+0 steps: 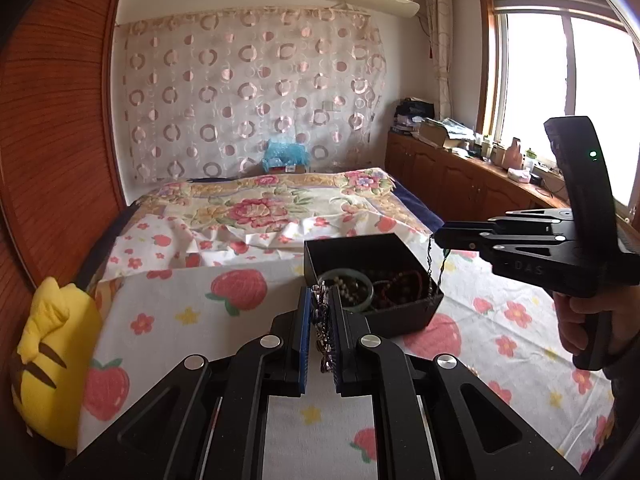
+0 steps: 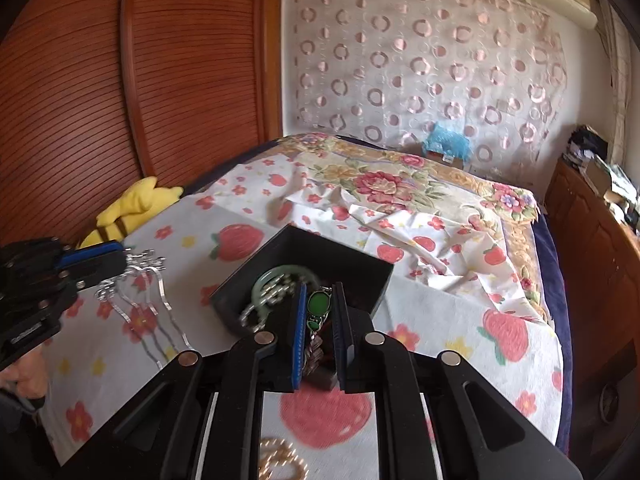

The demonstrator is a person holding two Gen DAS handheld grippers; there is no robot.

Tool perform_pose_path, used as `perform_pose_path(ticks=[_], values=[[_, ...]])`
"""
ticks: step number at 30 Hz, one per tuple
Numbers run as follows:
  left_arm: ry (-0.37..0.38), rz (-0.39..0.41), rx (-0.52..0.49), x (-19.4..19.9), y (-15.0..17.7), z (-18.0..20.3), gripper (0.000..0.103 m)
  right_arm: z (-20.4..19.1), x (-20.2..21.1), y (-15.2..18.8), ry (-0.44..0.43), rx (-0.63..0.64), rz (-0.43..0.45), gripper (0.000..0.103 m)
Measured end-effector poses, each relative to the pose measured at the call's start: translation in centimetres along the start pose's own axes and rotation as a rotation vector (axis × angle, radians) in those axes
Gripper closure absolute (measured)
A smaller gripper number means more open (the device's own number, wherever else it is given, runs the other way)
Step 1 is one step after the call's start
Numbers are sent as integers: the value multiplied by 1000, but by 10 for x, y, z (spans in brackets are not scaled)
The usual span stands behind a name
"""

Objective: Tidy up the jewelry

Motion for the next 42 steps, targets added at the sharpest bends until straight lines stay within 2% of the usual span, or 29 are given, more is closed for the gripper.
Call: perform_pose_path(ticks=[9, 18, 26, 36, 42], values=[[-12, 22, -11, -18, -33, 4, 95, 17, -22, -17, -11, -59, 11, 89], [-24, 0, -11, -38, -39, 8, 95, 16, -40, 5, -62, -96, -42, 88], [-32, -16, -17, -61, -43, 10, 95, 11, -34, 17, -55, -87, -41, 82], [8, -57, 45, -102, -48, 16, 95, 25, -20, 55, -26, -88, -49, 82], [72, -92, 62, -115, -41, 25, 95, 35, -21, 72, -27, -107, -61, 82]])
Point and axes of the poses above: each gripper's, at about its wrist camera, not at the fingertips, and x roughly against the way its jaws point, z to its right, y to its underside, the point moved 8 cm from there along -x, roughly the way its jaws point, and after that the axes turned 5 degrees about -z, right-handed, at the moved point
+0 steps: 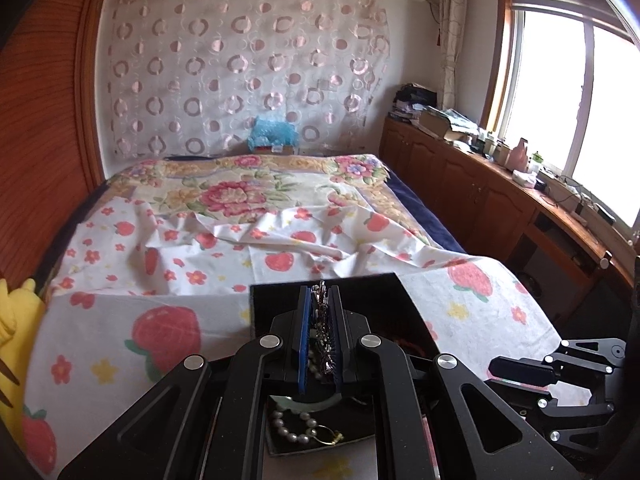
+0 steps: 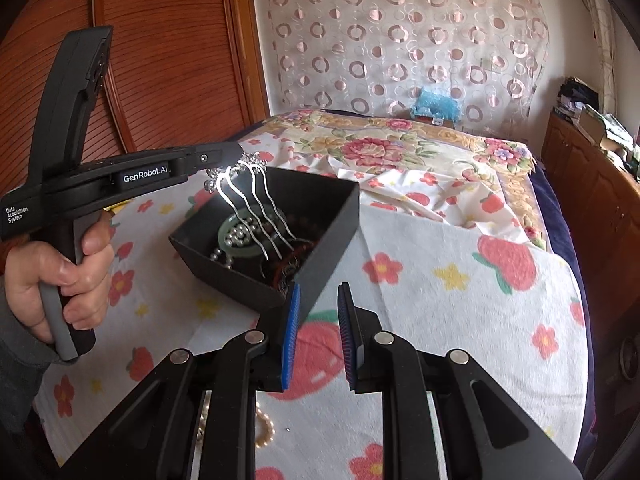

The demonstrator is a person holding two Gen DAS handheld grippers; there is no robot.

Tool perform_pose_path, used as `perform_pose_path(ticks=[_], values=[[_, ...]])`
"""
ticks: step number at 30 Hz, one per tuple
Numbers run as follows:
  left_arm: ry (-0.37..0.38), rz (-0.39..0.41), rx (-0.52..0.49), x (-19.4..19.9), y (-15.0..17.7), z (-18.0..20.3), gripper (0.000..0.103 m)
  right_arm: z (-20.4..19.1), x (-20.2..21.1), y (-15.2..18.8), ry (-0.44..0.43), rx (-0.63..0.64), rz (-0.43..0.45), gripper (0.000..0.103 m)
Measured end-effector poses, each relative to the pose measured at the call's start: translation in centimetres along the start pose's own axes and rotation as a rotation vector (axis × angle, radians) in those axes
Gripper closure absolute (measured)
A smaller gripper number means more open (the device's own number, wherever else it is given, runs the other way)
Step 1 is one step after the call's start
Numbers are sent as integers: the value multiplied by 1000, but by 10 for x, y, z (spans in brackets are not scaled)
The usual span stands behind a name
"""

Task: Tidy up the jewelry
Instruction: 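Open the left tool to release the hair comb into the box, then grasp and lift the long pearl necklace with the right tool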

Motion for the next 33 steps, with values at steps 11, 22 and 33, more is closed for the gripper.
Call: perform_pose_path(ticks=[11, 22, 33], values=[[-42, -31, -93, 15, 20, 2, 89, -9, 10, 27, -14, 25, -13, 82], [-28, -84, -158, 45, 73, 7, 79, -33, 5, 70, -45, 89, -103, 70], [-5, -154, -148, 46, 114, 4, 70, -33, -10, 78, -9, 132, -166, 98]])
Point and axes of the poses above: each gripper's, at about its wrist camera, not at the fingertips, and x roughly against the way its jaws point, z to its right, y to its underside, the point moved 8 cm from there along -x, roughly the way its jaws point, and after that the axes turned 5 degrees about -z, right-handed, at the moved point
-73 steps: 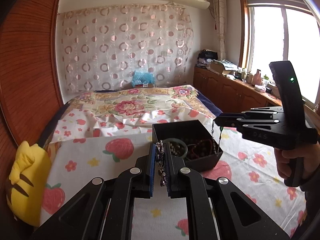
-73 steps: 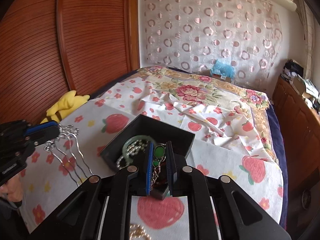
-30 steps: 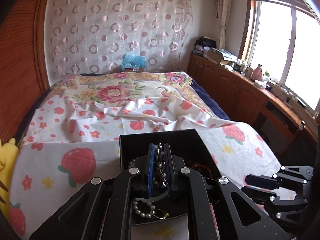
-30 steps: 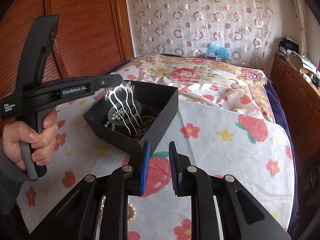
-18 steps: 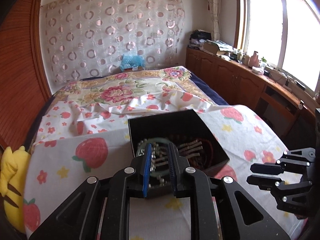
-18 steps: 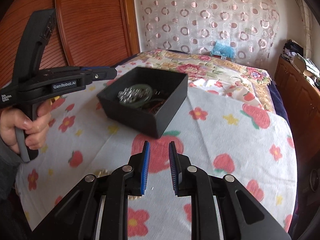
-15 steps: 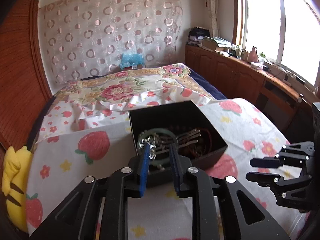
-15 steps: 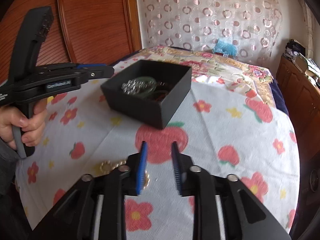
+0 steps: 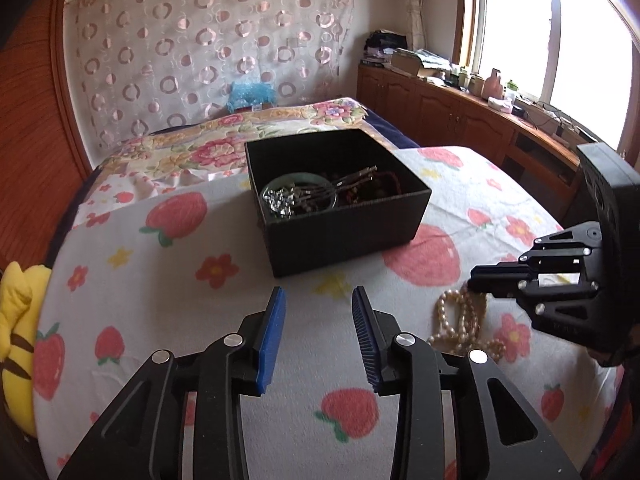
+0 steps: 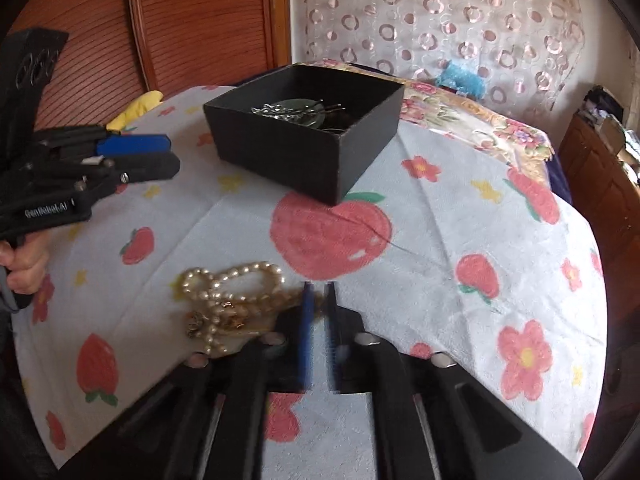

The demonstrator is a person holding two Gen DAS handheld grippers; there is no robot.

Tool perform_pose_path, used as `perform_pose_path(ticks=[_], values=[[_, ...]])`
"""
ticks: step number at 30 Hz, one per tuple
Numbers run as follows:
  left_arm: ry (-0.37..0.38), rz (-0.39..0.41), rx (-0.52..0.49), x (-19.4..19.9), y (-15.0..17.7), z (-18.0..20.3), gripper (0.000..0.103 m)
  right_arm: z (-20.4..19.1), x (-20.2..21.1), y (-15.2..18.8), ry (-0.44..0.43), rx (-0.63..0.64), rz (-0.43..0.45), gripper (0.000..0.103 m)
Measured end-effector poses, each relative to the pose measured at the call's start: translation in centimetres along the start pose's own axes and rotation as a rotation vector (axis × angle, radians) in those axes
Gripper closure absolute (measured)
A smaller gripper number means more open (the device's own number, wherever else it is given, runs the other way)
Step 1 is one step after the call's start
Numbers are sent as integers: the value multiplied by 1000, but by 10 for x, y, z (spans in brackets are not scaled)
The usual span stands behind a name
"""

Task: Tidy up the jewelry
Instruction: 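Grasp and lift the long pearl necklace with the right tool, then grasp the small rose-gold earring with the left tool while the right tool holds the necklace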

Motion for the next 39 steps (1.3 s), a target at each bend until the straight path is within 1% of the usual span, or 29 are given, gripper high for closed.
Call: perform_pose_path(ticks=[3, 6, 13, 18, 22, 25, 29, 30, 31, 32, 39], values=[[3, -13, 7, -2, 7, 0, 70, 0, 4, 0, 6, 4, 8, 98], [7, -20, 11, -3, 9, 0, 70, -1, 18, -4, -2, -3, 52, 98], [12, -20, 8, -3, 11, 3, 70, -7, 75, -29, 0, 12, 183, 98], [16, -21, 3, -2, 11, 9, 69, -4, 109, -49, 12, 21, 249, 98], [22, -17, -1, 0, 10, 13, 69, -2, 128, -57, 30, 22, 289, 98], [33, -12, -7, 3, 8, 19, 69, 5, 141, -62, 60, 18, 312, 98], [44, -4, -24, 6, 6, 28, 68, 16, 159, -68, 74, -2, 350, 98], [46, -2, -27, 7, 5, 30, 66, 18, 166, -70, 76, -4, 361, 98], [49, 1, -30, 7, 5, 32, 62, 19, 170, -70, 77, -5, 369, 98], [51, 3, -32, 8, 4, 34, 61, 20, 175, -71, 79, -5, 377, 98], [69, -7, -46, 4, 4, 47, 61, 29, 203, -77, 107, -6, 428, 98]])
Point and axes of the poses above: each gripper's, at about its wrist camera, not at the fingertips, and x roughly against the way its jaws point, z to its right, y to its underside, the point moved 8 cm from there along -x, roughly the way its jaws point, and after that the axes turned 5 degrees about -z, right-handed, at the moved point
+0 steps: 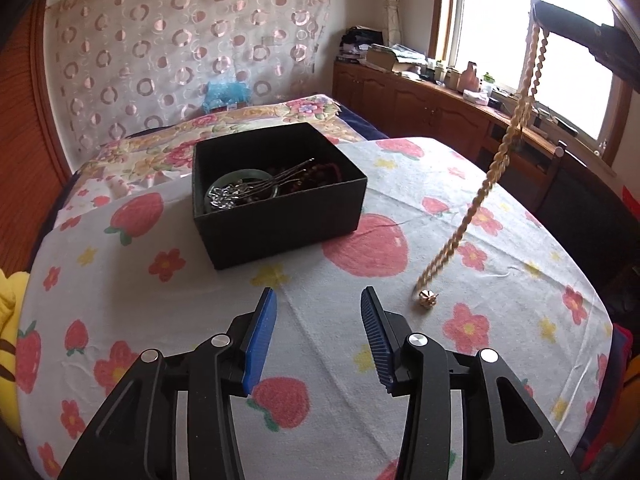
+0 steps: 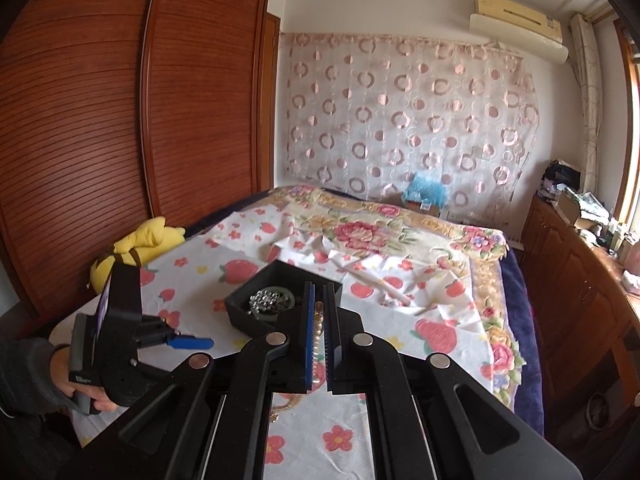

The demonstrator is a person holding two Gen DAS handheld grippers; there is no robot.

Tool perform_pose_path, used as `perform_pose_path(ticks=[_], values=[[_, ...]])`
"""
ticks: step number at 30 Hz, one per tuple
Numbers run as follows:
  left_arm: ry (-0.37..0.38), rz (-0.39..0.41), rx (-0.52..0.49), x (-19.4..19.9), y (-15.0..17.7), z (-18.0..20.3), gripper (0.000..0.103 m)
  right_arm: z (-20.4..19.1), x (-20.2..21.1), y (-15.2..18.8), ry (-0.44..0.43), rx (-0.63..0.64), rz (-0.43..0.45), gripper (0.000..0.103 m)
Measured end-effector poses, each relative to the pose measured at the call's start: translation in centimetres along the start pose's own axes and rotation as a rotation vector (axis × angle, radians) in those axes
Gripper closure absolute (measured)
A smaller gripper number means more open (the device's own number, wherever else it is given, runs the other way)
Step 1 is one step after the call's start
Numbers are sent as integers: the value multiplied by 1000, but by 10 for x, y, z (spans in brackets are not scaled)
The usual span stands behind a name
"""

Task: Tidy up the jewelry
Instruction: 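Grasp the small rose-gold earring with the left tool while the right tool holds the necklace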

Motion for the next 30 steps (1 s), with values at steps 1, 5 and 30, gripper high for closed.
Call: perform_pose_path(ticks=[1, 5, 30], values=[[4, -2, -3, -1, 0, 2, 61, 2, 2, -1, 6, -1, 4, 98], [21, -9, -26, -4, -1, 16, 61, 15, 7, -2, 40, -11, 10, 98], [83, -100, -167, -45, 6, 71, 90, 51, -20, 30, 97, -77, -58, 98]])
Point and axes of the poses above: each gripper's, at about its wrist camera, not at the fingertips, and x roughly against the way its jaws point, z to its right, y to its underside, the point moved 8 cm from there along -x, roughly the way its jaws point, and after that the axes turned 5 degrees about -z, right-handed, at the moved point
